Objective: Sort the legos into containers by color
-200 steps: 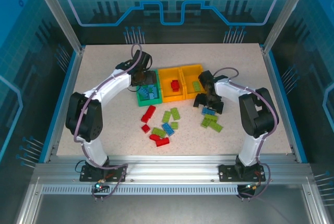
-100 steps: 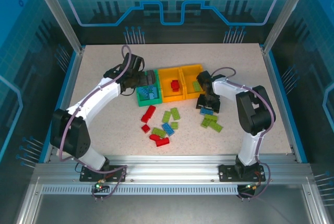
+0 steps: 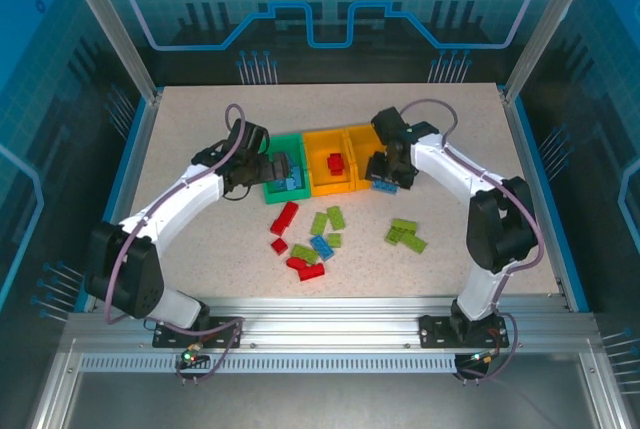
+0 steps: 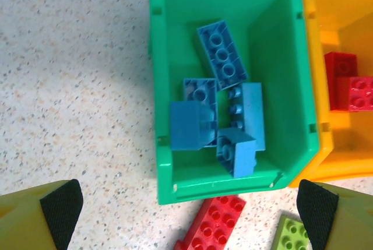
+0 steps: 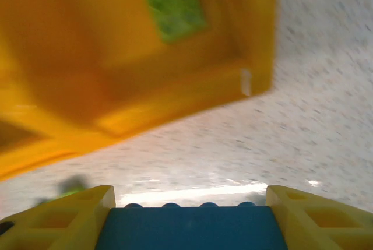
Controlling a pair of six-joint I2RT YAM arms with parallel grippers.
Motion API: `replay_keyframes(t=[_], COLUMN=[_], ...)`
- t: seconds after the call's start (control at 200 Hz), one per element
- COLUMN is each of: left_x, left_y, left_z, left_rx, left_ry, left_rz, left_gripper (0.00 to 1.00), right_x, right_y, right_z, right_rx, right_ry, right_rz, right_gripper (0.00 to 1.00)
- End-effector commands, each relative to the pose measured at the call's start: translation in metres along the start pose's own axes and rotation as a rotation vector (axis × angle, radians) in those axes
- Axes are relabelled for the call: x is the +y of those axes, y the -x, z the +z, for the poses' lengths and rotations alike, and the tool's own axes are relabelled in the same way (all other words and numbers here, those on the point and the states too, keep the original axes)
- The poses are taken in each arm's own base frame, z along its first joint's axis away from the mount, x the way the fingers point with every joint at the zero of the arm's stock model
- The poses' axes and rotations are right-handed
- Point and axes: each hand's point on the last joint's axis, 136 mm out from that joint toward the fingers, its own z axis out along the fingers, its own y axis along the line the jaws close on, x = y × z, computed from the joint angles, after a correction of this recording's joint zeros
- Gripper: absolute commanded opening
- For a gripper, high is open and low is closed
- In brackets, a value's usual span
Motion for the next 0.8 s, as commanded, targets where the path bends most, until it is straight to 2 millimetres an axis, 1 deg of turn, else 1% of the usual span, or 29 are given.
replay_keyframes(t=[0.0, 0.07, 0.17, 0.315, 0.42, 0.54, 0.635, 0.725, 0.76, 0.77, 0.795], left_x=[0.019, 0.024, 0.029, 0.038, 0.043, 0.047, 0.048, 0.051, 0.050, 0.050, 0.051], left_y=[-0.012, -0.021, -0.032, -0.046, -0.058, -0.068, -0.073, -0.080, -0.082, -0.083, -0.085], left_z=[0.001, 0.002, 0.001, 0.001, 0.002, 0.001, 0.000, 0.000, 0.000, 0.000, 0.000], left_rx=[0.011, 0.027, 0.038, 0.058, 0.081, 0.095, 0.100, 0.111, 0.115, 0.117, 0.121], left_ry=[0.033, 0.039, 0.042, 0.052, 0.061, 0.060, 0.052, 0.049, 0.045, 0.044, 0.043], left_rz=[-0.065, -0.083, -0.099, -0.109, -0.110, -0.117, -0.121, -0.128, -0.130, -0.130, -0.133], left_gripper=[0.99, 0.99, 0.99, 0.99, 0.99, 0.99, 0.99, 0.99, 0.99, 0.99, 0.99], right_x=[0.055, 0.085, 0.123, 0.177, 0.206, 0.226, 0.239, 0.244, 0.246, 0.244, 0.244], right_y=[0.005, 0.010, 0.016, 0.016, 0.011, 0.011, 0.011, 0.012, 0.015, 0.013, 0.013], right_z=[-0.031, -0.037, -0.040, -0.035, -0.023, -0.007, 0.001, 0.010, 0.007, 0.017, 0.024], right_rx=[-0.033, -0.041, -0.045, 0.003, 0.050, 0.091, 0.107, 0.122, 0.115, 0.127, 0.134], right_ry=[0.164, 0.243, 0.340, 0.468, 0.522, 0.545, 0.564, 0.550, 0.549, 0.534, 0.520], right_rz=[-0.081, -0.102, -0.116, -0.147, -0.159, -0.144, -0.133, -0.117, -0.114, -0.109, -0.101], right_gripper=[0.61, 0.61, 0.61, 0.61, 0.61, 0.61, 0.61, 0.61, 0.63, 0.63, 0.64])
